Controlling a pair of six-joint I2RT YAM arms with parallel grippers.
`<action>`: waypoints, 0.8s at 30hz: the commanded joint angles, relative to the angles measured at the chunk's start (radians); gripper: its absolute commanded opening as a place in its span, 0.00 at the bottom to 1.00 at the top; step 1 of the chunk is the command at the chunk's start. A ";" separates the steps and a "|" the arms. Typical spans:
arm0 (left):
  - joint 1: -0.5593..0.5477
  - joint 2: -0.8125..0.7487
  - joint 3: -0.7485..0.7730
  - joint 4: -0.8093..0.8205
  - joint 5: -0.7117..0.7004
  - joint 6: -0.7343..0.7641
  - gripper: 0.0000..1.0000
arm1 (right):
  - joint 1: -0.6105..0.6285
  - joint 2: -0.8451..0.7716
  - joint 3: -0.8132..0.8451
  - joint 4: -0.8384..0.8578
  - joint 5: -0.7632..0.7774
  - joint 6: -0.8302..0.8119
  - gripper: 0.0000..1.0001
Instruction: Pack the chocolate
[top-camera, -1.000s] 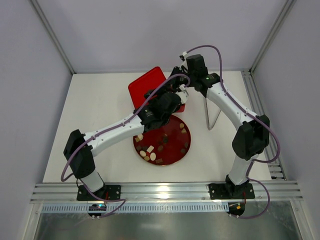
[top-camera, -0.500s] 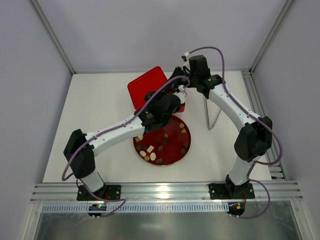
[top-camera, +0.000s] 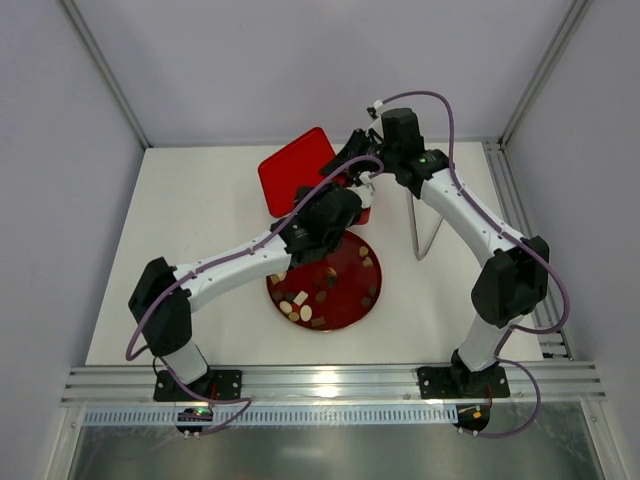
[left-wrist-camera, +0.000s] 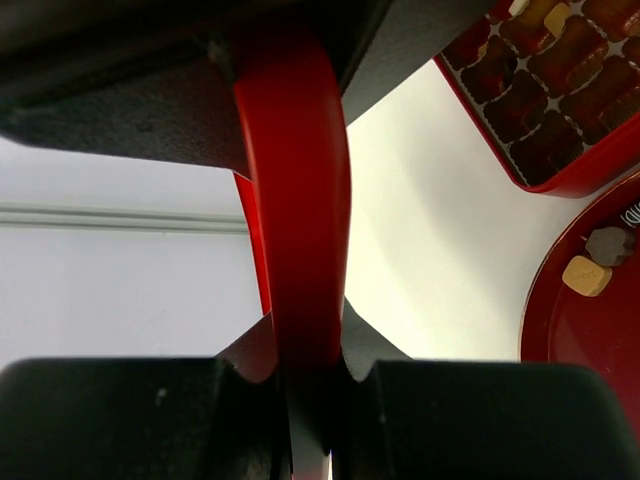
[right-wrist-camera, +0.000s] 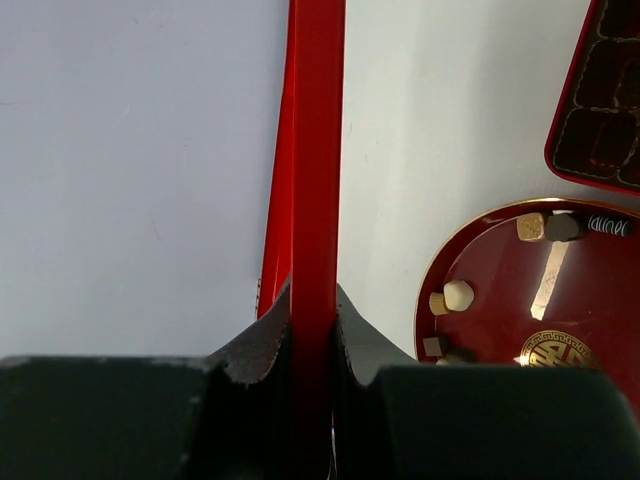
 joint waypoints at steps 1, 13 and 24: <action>0.014 -0.023 0.004 0.103 -0.011 -0.011 0.00 | -0.002 -0.067 -0.004 0.039 -0.028 -0.014 0.09; 0.014 -0.061 0.060 0.003 0.136 -0.095 0.00 | -0.048 -0.142 -0.075 0.149 0.041 -0.035 0.75; 0.073 -0.052 0.175 -0.155 0.383 -0.267 0.00 | -0.142 -0.229 -0.158 0.211 0.123 -0.040 0.91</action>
